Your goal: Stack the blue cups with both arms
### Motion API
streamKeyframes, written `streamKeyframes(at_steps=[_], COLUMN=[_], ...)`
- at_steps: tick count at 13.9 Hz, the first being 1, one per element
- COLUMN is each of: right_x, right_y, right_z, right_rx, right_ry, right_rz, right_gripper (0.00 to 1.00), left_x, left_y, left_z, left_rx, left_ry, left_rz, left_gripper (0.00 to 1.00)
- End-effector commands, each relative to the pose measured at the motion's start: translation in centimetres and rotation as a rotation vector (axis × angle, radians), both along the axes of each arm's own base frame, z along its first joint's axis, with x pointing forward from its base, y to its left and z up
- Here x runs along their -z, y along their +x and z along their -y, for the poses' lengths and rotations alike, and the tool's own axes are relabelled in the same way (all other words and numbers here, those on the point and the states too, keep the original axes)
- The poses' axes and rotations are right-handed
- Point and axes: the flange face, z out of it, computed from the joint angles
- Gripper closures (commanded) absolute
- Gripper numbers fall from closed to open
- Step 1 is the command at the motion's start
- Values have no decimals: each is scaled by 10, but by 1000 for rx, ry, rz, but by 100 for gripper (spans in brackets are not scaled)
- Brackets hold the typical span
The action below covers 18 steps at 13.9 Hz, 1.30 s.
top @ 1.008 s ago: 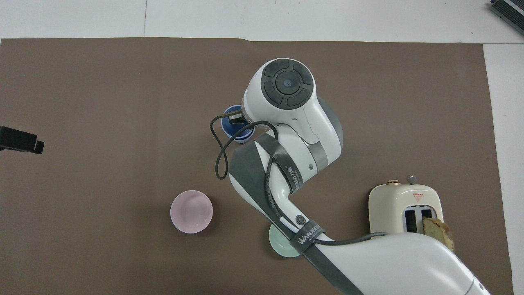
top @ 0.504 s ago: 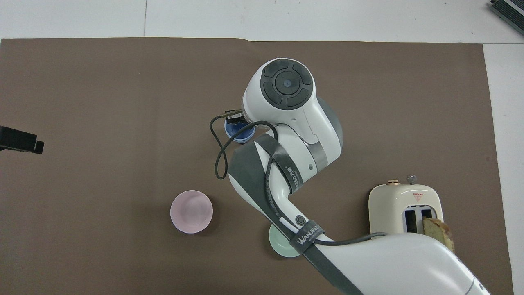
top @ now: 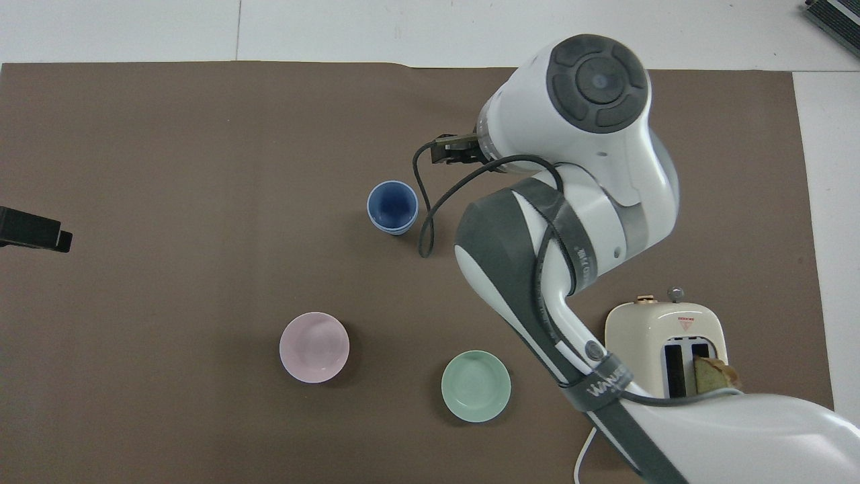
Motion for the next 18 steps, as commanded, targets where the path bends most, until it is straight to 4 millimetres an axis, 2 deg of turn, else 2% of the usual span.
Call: streamKeyframes(at_steps=[1,4,7,10,14,16,18], right_x=[-34,-76,-117,-150,-183,-188,-188], right_y=[-8,-17,-40,-66,-97,-105,-108], right_z=[45,105,141,170,218,245,274], right_rx=[57,142,201,246,325,373,418], right_ry=[-18,-24,-21,-30,-43,-48,24], right_rz=[-17,-21,-29,-38,-60,-88,-119], right_gripper=[0,0,0,0,0,0,0], left_x=[-2,-2,-2,-3,-4,-4,-5], left_y=[-5,-5,-5,-5,-2,-2,0], left_z=[-3,-3,-3,-3,0,2,0], left_rx=[-1,-1,1,-1,1,0,-3], left_ry=[15,15,15,15,12,11,11], left_rz=[-4,-4,-4,-3,19,21,20], left_gripper=[0,0,0,0,0,0,0])
